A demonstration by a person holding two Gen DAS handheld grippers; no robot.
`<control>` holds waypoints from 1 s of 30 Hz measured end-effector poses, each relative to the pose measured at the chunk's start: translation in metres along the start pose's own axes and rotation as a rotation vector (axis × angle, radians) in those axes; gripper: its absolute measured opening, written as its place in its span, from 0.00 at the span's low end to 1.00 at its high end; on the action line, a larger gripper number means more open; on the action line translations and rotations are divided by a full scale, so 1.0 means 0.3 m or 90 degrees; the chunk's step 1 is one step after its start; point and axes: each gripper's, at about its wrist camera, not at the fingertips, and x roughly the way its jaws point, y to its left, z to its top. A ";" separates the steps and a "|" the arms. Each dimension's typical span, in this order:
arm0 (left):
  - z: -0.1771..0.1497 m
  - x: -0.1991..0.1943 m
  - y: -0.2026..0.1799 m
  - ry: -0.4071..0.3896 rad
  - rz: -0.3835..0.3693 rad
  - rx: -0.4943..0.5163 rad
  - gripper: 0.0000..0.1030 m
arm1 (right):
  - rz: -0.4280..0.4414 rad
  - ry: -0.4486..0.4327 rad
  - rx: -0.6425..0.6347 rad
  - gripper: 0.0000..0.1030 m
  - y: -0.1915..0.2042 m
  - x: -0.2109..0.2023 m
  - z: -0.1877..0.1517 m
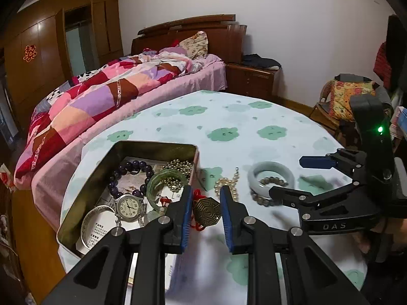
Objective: Organize jewelry
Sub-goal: 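Grasp the gold medallion with the left gripper while the right grasps the white jade bangle, then lower the gold medallion into the tin with the left gripper while the right carries the bangle over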
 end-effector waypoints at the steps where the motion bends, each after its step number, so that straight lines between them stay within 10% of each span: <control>1: 0.003 0.009 0.003 0.000 0.002 0.001 0.21 | -0.002 0.002 -0.002 0.84 0.002 0.007 0.007; 30: 0.028 0.041 0.050 -0.004 0.006 -0.012 0.21 | -0.018 0.002 0.006 0.75 0.008 0.053 0.027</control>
